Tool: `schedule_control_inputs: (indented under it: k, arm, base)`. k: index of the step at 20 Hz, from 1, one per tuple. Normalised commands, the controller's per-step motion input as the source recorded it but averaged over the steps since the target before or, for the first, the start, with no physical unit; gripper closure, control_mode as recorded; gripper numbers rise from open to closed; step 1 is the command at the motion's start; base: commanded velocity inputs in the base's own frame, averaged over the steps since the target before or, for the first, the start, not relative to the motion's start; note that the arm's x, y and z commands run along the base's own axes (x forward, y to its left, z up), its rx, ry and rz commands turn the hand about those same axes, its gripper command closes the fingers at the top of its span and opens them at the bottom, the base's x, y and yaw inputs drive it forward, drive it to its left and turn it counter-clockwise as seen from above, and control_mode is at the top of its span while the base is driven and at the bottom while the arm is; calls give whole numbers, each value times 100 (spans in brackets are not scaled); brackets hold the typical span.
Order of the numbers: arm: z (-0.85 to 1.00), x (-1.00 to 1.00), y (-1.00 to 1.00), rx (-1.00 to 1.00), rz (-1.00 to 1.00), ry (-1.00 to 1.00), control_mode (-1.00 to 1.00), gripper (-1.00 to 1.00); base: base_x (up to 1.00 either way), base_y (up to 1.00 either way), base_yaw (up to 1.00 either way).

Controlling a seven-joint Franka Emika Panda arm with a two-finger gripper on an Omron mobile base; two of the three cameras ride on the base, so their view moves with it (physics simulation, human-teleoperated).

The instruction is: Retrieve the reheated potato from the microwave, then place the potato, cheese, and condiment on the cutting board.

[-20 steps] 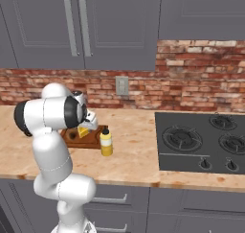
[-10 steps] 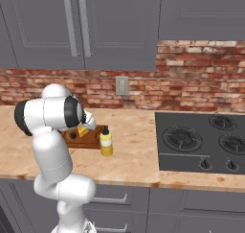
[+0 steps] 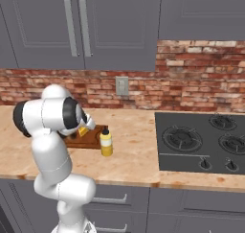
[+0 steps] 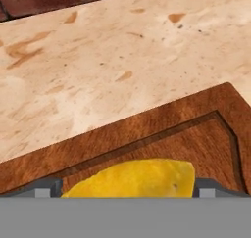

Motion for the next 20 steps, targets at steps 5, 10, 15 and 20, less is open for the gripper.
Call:
schedule_control_inputs:
  k: [5, 10, 15, 20]
  arm:
    - [4, -24, -14, 5, 0, -4, -100, -100]
    - [2, -25, -14, 10, 0, 0, -100, -100]
    - [22, -12, -16, 10, 0, 0, -100, -100]
    - [33, -4, -12, 11, 0, 0, -100, -100]
  base:
    - [0, 0, 0]
    - [0, 0, 0]
    - [0, 0, 0]
    - [0, 0, 0]
